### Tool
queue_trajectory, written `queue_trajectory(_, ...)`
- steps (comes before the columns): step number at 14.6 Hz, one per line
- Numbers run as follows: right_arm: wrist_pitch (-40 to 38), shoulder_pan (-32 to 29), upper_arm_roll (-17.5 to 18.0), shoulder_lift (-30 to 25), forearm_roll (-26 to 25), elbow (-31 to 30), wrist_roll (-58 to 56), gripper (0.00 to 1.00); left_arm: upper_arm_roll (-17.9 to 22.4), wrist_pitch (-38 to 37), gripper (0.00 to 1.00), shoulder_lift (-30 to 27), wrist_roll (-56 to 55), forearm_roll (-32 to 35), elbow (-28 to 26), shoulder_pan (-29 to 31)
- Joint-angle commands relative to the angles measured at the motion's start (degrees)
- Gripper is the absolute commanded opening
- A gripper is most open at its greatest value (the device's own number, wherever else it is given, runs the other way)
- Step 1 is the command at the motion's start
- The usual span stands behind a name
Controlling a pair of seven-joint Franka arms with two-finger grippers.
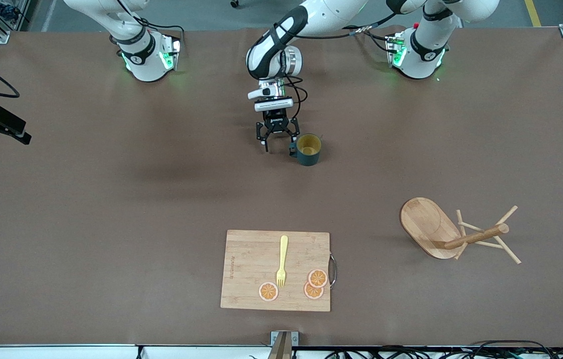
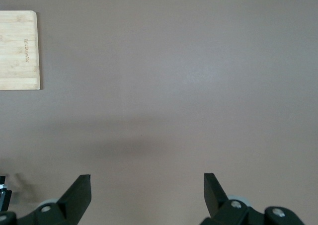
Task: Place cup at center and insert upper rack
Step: 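Lower the open left gripper over the teal mug, then close the left gripper on the mug's rim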
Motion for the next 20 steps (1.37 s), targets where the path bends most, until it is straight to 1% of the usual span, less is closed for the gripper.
queue_trajectory(1,0.9,-1.1,0.8,-2.1,-0.9,-2.3,-0.7,1.00,0.8,-0.8,0.95,0.7,-0.4,1.3,1.4,-0.4)
queue_trajectory(2,0.9,-1.0,0.8,-2.1,-0.9,-2.3,-0.7,1.00,0.8,-0.8,0.94,1.1,-0.4,1.3,1.5,-0.4)
queue_trajectory(3,0.9,-0.9,0.8,-2.1,-0.8,-2.3,-0.7,1.00,1.0,-0.8,0.91,1.2,-0.4,1.3,1.6,-0.3)
queue_trajectory(4,0.9,-0.7,0.8,-2.1,-0.8,-2.3,-0.6,1.00,1.1,-0.7,0.85,1.3,-0.4,1.3,2.0,-0.3)
queue_trajectory(7,0.8,-0.6,1.1,-2.1,-0.7,-2.3,-0.6,1.00,1.2,-0.6,0.70,1.8,-0.5,1.3,2.2,-0.1)
queue_trajectory(8,0.9,-0.6,1.1,-2.1,-0.6,-2.3,-0.6,1.00,1.2,-0.6,0.68,1.8,-0.6,1.3,2.2,0.0)
queue_trajectory(11,0.9,-0.7,1.1,-2.1,-0.6,-2.2,-0.7,1.00,1.3,-0.6,0.52,1.8,-0.7,1.2,2.1,0.1)
queue_trajectory(14,0.8,-0.7,1.0,-2.1,-0.6,-2.0,-0.7,1.00,1.3,-0.5,0.27,1.7,-2.0,1.2,1.9,0.1)
queue_trajectory(17,0.9,-0.6,1.1,-2.2,-0.6,-2.0,-0.7,1.00,1.3,-0.3,0.08,1.4,-2.1,1.1,2.0,0.2)
queue_trajectory(18,0.9,-0.6,1.1,-2.1,-0.6,-2.0,-0.7,1.00,1.3,-0.2,0.03,1.3,-2.3,1.1,2.0,0.2)
queue_trajectory(19,0.9,-0.6,1.1,-2.2,-0.6,-1.9,-0.7,1.00,1.3,-0.1,0.01,1.1,-2.7,1.0,2.1,0.3)
queue_trajectory(20,0.8,-0.6,1.1,-2.2,-0.6,-1.9,-0.7,1.00,1.3,0.3,0.00,0.9,-2.7,0.9,2.2,0.4)
